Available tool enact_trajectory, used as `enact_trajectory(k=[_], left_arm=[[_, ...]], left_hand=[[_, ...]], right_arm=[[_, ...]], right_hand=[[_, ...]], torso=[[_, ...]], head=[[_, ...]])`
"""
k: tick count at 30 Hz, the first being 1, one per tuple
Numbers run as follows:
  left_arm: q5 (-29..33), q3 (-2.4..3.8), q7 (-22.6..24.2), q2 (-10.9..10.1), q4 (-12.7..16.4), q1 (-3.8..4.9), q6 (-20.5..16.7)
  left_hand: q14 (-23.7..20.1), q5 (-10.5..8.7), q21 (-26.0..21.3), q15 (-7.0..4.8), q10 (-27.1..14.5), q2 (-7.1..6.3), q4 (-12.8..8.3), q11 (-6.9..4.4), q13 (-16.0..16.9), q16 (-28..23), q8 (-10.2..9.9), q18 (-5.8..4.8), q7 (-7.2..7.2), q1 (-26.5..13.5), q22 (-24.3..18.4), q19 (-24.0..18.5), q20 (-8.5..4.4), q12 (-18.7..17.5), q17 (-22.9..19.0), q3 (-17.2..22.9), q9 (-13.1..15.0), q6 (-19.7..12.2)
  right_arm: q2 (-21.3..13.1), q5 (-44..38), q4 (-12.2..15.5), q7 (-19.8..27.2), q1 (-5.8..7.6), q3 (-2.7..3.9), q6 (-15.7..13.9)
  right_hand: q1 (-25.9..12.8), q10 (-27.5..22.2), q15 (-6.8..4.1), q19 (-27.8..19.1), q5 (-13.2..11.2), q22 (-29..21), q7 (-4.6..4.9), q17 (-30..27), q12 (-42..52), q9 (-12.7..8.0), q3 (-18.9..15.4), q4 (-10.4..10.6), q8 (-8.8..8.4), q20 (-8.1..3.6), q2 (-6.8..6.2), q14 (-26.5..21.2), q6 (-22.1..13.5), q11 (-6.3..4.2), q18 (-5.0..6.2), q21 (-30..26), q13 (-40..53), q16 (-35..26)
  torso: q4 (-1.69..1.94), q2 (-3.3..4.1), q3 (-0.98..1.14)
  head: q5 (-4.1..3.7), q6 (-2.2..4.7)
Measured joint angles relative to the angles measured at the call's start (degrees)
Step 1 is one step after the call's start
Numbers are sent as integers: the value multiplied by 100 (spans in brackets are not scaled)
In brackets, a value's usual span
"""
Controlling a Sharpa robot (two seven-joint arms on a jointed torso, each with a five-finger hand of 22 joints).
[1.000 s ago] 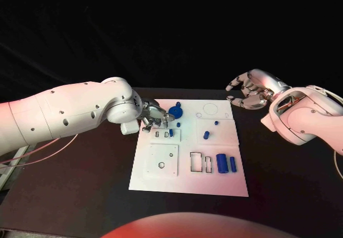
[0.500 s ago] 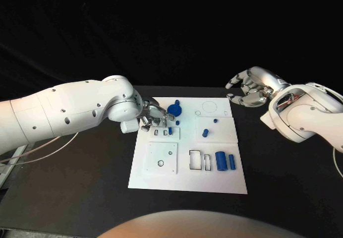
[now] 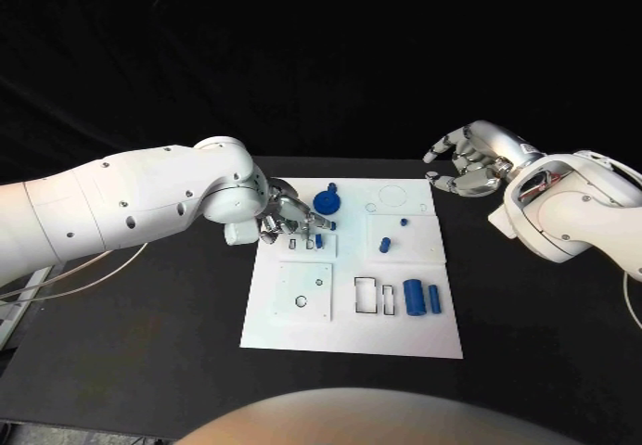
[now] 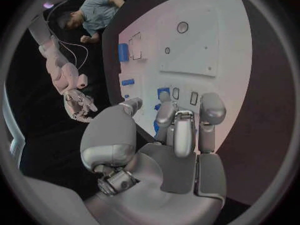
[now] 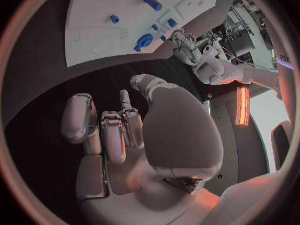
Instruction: Assemble the parts on the task board
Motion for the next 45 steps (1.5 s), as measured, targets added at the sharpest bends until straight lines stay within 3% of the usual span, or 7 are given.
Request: enact_trajectory(k=[5, 8, 13, 16, 21, 30, 45], left_arm=[[-66, -3, -29, 58, -42, -1, 30], [-101, -7, -37, 105, -75, -2, 27], [-159, -12, -46, 161, -119, -3, -1], [-193, -14, -50, 175, -128, -3, -32], [-235, -15, -54, 184, -133, -3, -66], [-285, -17, -64, 203, -141, -4, -76], [-302, -25, -77, 289, -213, -9, -80]], left_hand=[[0, 69, 27, 0, -1, 46, 0, 1, 12, 0, 0, -91, -5, 0, 32, 21, -21, 26, 0, 0, -23, 5], [0, 164, 27, 0, -1, 68, 0, 1, 28, 0, -13, -91, -5, -22, 45, 20, -21, 27, 0, 0, -58, 5], [0, 354, 26, 0, 29, 178, 0, 31, 28, 0, -407, -90, 69, 93, 98, 70, -13, 61, 0, 0, -412, -131], [-19, 379, 26, 43, 57, 194, 0, 85, 34, 0, -744, -90, 141, 282, 139, 99, 16, 87, 0, 0, -763, -203], [-21, 379, 44, 82, 69, 205, 0, 135, 34, 0, -1084, -91, 192, 432, 181, 145, 62, 88, -1, 0, -1141, -211], [-20, 379, 66, 122, 69, 214, 0, 176, 32, 0, -1426, -89, 262, 479, 262, 184, 102, 112, -1, 0, -1544, -201], [0, 379, 130, 142, 90, 246, 0, 196, 41, -1, -1501, -90, 270, 519, 343, 225, 143, 111, -1, 1, -1663, -194]], right_arm=[[3, 2, -5, -7, -3, -1, 1], [3, 3, -6, -13, -4, -1, 2], [3, 3, -9, -20, -5, -1, 3], [3, 4, -10, -25, -6, -2, 4], [2, 4, -13, -32, -6, -2, 5], [4, 5, -20, -44, -10, -3, 7], [14, 6, -28, -53, -17, -3, 12]], right_hand=[[0, 0, 0, 0, 23, 0, 0, 0, 0, 5, 16, -16, 0, 0, 0, 0, 0, 0, 0, 0, 0, 0], [0, 0, 0, 0, 23, -1, 0, 0, 0, 5, 16, -16, 0, 0, 0, 0, 0, 0, 0, 0, -1, 0], [0, 0, 0, 0, 45, -1, 0, 0, 0, 11, 16, -16, 0, 0, 0, 0, 0, 0, 0, 0, -1, 0], [0, 0, 0, 0, 45, -1, 0, 0, 0, 11, 16, -16, 0, 0, 0, 0, 0, 0, 0, 0, -1, 0], [0, 0, 0, 0, 45, -1, 0, 0, 0, 11, 16, -16, 0, 0, 0, 0, 0, 0, 0, 0, -1, 0], [0, 0, 0, 0, 44, 3, 0, 0, 0, 11, 16, -16, 0, 1, 0, 0, 0, 0, 0, 0, -2, 0], [0, 0, 0, 20, 44, 2, 0, 0, 0, 17, 39, 8, 22, -20, 0, 0, 0, 0, 0, 0, -3, 0]], torso=[[-1, -1, 1], [-1, -1, 2], [-2, 0, 1], [-2, -1, 1], [3, -3, -1], [3, -5, -1], [2, -4, 3]], head=[[2, -14], [-5, -25], [-7, -35], [-4, -47], [-3, -60], [0, -85], [0, -98]])
